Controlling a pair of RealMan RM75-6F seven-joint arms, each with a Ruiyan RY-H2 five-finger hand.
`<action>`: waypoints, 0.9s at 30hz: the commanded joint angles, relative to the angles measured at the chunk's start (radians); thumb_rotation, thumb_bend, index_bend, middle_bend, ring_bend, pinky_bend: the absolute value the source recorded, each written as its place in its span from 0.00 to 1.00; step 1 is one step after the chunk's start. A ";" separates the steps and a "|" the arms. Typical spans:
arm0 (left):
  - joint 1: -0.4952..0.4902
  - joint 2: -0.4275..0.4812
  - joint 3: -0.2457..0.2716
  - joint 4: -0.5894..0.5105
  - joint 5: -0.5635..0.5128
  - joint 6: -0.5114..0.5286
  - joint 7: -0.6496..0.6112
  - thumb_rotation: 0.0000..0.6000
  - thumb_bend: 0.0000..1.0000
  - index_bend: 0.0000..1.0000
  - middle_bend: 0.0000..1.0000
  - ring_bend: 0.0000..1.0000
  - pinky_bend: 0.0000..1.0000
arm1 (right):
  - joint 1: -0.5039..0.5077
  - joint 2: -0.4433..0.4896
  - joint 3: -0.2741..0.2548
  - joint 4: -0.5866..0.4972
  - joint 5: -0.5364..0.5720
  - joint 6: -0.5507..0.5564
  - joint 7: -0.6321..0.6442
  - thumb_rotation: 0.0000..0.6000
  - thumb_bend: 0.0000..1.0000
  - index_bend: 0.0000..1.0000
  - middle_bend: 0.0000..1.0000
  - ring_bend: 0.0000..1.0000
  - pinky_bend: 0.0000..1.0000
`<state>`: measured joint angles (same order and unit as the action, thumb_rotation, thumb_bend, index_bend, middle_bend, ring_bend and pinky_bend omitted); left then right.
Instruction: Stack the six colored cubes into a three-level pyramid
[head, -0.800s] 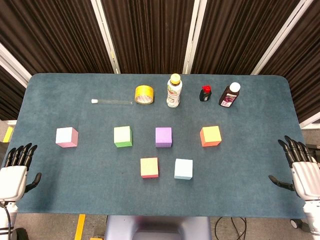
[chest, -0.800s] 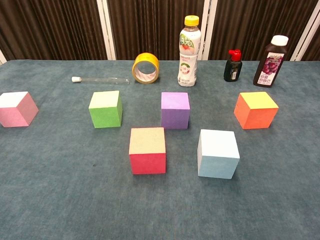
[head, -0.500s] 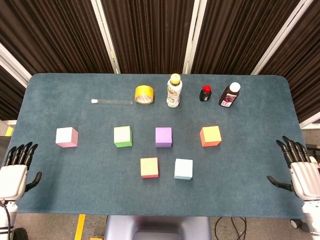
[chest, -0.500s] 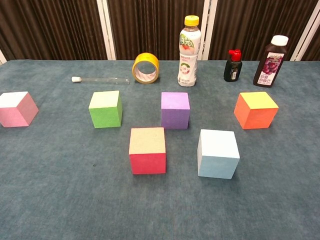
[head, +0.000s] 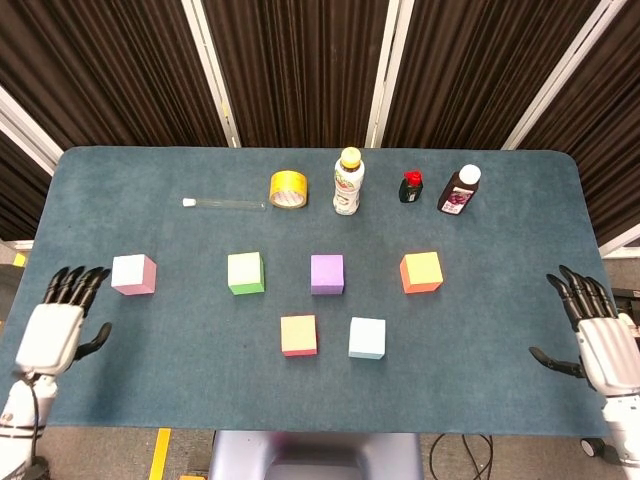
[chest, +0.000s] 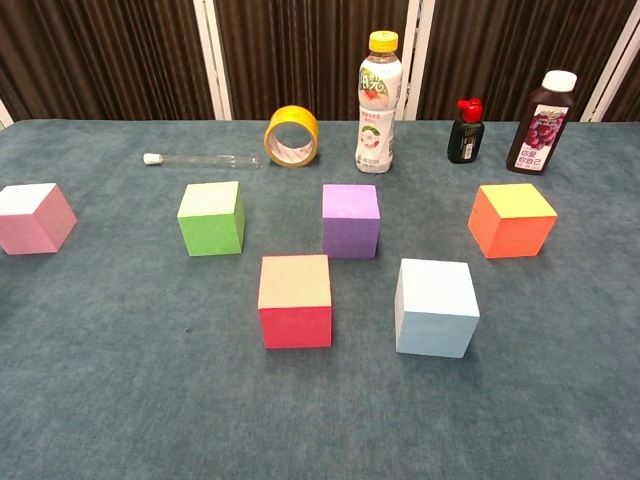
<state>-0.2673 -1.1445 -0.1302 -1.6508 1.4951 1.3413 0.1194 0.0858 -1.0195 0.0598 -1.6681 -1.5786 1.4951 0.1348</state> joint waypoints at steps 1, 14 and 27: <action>-0.125 0.001 -0.055 0.003 -0.021 -0.152 -0.072 1.00 0.35 0.11 0.15 0.11 0.08 | 0.002 0.000 0.001 -0.001 -0.004 0.003 0.002 1.00 0.23 0.00 0.00 0.00 0.07; -0.439 -0.179 -0.115 0.212 -0.259 -0.587 -0.062 1.00 0.35 0.05 0.12 0.10 0.09 | 0.002 -0.007 0.005 0.010 0.025 -0.004 0.004 1.00 0.24 0.00 0.00 0.00 0.07; -0.545 -0.294 -0.104 0.307 -0.414 -0.708 -0.059 1.00 0.34 0.00 0.04 0.05 0.09 | 0.035 -0.028 0.013 0.041 0.051 -0.061 0.020 1.00 0.23 0.00 0.00 0.00 0.07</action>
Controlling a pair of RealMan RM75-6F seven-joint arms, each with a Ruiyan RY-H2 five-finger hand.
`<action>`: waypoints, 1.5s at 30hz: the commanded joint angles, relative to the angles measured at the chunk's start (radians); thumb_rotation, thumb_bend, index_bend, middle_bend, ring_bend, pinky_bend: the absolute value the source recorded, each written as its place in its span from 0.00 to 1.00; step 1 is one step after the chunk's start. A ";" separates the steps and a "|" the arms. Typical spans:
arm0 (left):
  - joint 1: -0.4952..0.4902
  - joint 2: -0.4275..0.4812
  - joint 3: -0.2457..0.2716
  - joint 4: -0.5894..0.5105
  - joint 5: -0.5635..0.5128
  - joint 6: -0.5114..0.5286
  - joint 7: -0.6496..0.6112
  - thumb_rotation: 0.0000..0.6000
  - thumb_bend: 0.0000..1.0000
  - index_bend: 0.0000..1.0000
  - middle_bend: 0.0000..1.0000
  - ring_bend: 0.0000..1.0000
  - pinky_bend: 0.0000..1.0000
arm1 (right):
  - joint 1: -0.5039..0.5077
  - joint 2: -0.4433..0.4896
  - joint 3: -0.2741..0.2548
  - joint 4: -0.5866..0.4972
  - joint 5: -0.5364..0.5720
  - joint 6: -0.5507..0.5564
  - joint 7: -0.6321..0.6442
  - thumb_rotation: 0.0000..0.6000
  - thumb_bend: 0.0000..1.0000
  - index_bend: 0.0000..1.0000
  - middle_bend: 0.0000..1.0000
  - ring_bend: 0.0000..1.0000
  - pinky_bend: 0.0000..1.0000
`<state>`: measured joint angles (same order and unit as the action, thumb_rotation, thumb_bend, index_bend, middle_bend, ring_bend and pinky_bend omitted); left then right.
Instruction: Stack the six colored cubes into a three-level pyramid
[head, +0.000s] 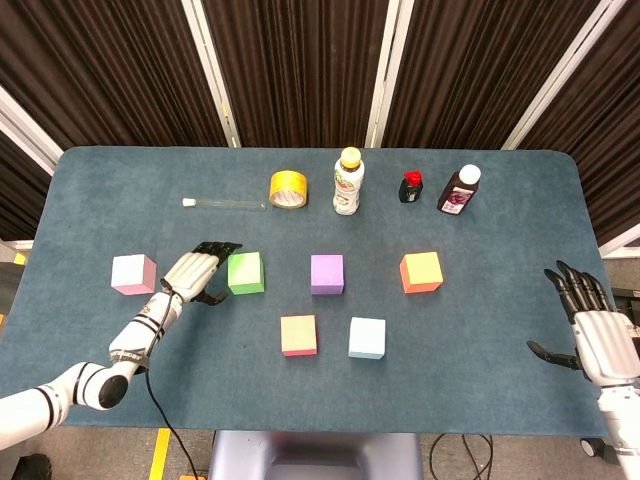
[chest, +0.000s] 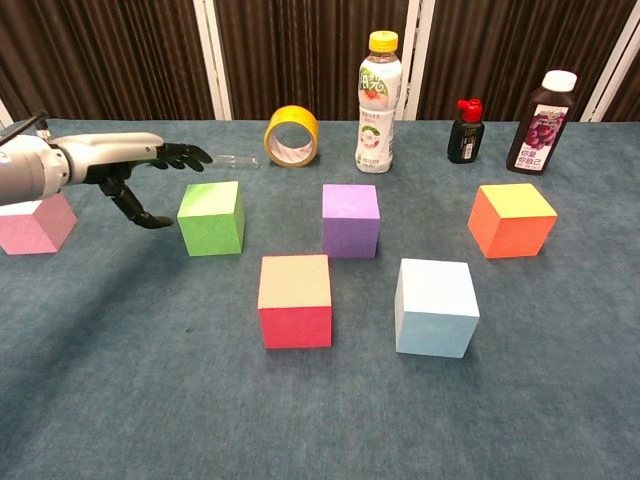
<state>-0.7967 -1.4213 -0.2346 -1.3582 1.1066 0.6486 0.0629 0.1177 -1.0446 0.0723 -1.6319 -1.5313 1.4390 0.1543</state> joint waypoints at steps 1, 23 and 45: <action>-0.021 -0.022 -0.004 0.017 -0.035 -0.021 -0.011 1.00 0.35 0.00 0.04 0.05 0.09 | 0.004 -0.005 0.002 0.007 0.007 -0.007 -0.002 1.00 0.23 0.00 0.00 0.00 0.07; -0.102 -0.142 0.019 0.171 -0.101 -0.013 0.021 1.00 0.34 0.20 0.30 0.29 0.26 | 0.007 -0.012 0.000 0.029 0.035 -0.025 0.016 1.00 0.23 0.00 0.00 0.00 0.07; -0.235 -0.245 0.003 0.318 0.130 -0.074 -0.165 1.00 0.34 0.27 0.36 0.33 0.26 | -0.023 0.000 -0.002 -0.010 0.067 -0.004 -0.022 1.00 0.24 0.00 0.00 0.00 0.07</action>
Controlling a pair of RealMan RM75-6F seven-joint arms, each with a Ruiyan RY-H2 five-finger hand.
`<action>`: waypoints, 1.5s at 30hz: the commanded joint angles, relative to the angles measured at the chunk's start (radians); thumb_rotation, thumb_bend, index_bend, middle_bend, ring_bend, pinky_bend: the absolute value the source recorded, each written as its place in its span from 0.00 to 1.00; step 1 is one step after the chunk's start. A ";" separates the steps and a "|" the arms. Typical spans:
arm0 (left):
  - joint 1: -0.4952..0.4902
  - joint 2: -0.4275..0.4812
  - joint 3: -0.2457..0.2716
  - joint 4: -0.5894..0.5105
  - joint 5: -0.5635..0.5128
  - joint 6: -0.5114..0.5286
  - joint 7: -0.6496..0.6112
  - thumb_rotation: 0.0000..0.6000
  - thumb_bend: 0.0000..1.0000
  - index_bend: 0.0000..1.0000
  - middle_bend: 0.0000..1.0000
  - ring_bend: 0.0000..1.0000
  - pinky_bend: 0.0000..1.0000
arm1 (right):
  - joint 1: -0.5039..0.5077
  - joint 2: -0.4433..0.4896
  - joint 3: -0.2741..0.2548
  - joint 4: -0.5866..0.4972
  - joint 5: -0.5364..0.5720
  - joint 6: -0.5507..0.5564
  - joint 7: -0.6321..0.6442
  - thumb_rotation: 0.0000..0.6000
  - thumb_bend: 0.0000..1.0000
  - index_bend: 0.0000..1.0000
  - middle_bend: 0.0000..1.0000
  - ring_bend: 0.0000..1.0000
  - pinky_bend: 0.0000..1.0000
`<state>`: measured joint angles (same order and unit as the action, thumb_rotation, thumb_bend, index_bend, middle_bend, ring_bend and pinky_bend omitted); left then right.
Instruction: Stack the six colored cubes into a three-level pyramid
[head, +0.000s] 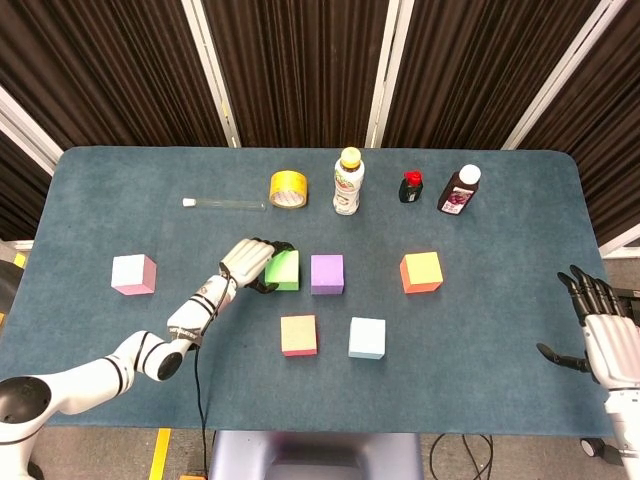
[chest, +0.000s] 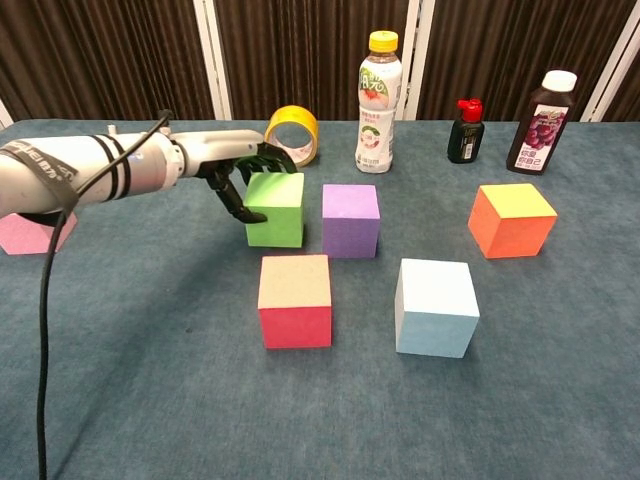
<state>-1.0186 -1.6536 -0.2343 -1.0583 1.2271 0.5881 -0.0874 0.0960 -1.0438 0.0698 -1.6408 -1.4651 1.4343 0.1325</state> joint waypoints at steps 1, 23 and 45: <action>-0.017 -0.016 0.004 0.025 0.012 -0.018 -0.020 1.00 0.34 0.27 0.36 0.33 0.26 | -0.002 0.000 0.000 -0.001 0.002 0.002 -0.001 1.00 0.24 0.00 0.00 0.00 0.07; -0.056 -0.077 0.017 0.107 0.039 -0.028 -0.078 1.00 0.34 0.25 0.33 0.30 0.23 | -0.014 0.002 0.002 0.000 0.020 -0.002 -0.002 1.00 0.24 0.00 0.00 0.00 0.07; -0.056 -0.060 0.023 0.066 0.010 -0.022 -0.030 1.00 0.34 0.11 0.17 0.20 0.23 | -0.018 0.002 0.005 0.008 0.015 0.002 0.014 1.00 0.23 0.00 0.00 0.00 0.07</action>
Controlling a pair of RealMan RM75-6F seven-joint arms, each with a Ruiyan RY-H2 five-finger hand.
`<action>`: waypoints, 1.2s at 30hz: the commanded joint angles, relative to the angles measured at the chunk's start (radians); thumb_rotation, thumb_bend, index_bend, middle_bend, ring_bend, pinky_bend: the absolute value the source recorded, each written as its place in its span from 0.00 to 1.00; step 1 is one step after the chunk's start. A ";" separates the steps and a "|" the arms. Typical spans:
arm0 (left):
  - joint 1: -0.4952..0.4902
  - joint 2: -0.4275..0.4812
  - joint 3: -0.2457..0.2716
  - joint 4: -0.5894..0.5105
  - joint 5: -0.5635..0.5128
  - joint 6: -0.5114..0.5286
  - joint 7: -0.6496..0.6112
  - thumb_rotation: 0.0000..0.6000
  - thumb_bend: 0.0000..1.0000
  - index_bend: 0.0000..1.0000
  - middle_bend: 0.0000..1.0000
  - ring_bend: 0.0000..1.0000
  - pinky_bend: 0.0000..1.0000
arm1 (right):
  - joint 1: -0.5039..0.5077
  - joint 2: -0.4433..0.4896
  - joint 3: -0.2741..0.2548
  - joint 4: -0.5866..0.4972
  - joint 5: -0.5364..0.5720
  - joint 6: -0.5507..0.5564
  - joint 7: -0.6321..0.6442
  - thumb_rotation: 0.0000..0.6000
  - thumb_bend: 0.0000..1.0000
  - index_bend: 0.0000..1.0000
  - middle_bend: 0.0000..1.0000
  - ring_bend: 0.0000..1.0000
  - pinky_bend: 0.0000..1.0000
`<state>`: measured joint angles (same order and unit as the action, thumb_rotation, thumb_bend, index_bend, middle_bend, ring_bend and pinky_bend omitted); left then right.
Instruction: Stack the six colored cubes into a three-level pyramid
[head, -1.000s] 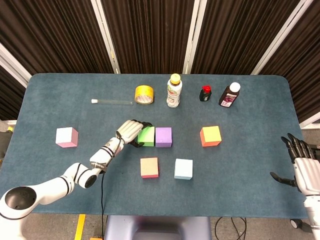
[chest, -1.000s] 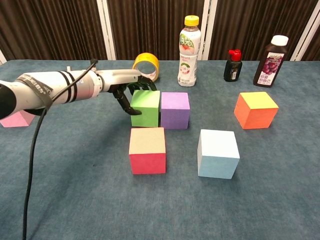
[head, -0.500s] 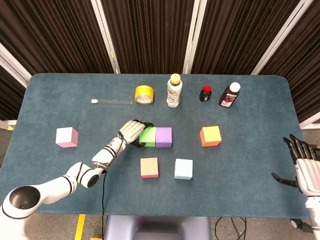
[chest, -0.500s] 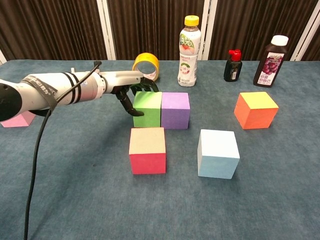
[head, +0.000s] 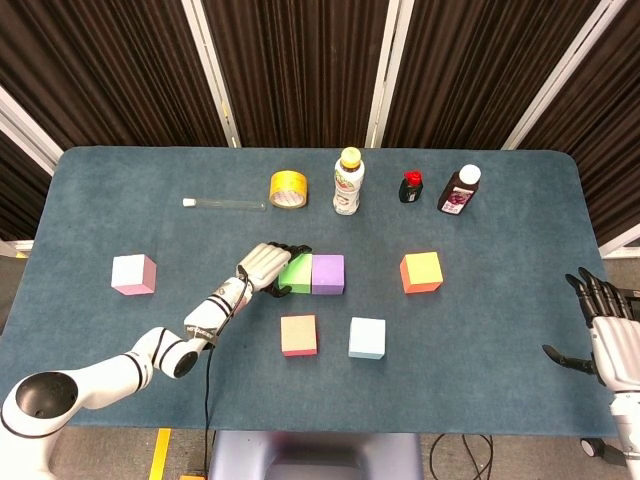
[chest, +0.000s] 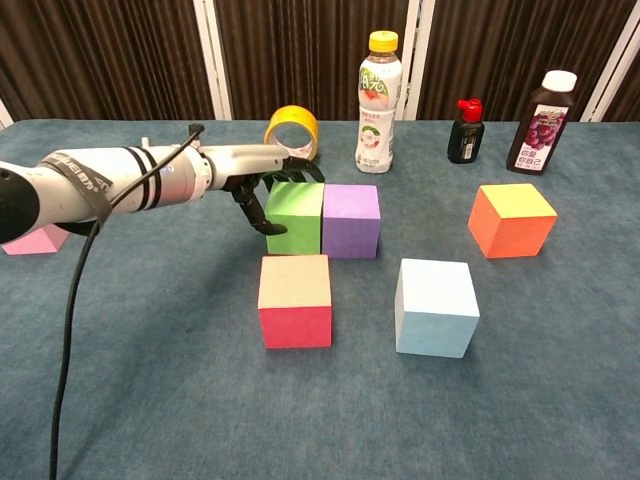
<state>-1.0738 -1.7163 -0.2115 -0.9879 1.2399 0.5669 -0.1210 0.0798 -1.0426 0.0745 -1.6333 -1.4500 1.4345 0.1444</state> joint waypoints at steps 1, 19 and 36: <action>-0.001 0.004 0.000 -0.008 -0.005 -0.002 0.006 1.00 0.34 0.10 0.16 0.18 0.23 | -0.002 0.001 0.000 0.001 0.000 0.003 0.003 1.00 0.23 0.00 0.00 0.00 0.07; 0.109 0.163 0.001 -0.257 -0.043 0.166 0.088 1.00 0.34 0.04 0.04 0.07 0.22 | 0.081 0.021 0.014 -0.014 -0.035 -0.102 0.034 1.00 0.24 0.00 0.05 0.00 0.07; 0.382 0.466 0.097 -0.627 0.010 0.494 0.207 1.00 0.34 0.08 0.05 0.07 0.17 | 0.523 -0.208 0.175 -0.037 0.248 -0.597 -0.164 1.00 0.24 0.23 0.24 0.14 0.20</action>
<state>-0.7119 -1.2670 -0.1307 -1.5972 1.2287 1.0402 0.0837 0.5335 -1.1751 0.2101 -1.6771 -1.2964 0.9059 0.0626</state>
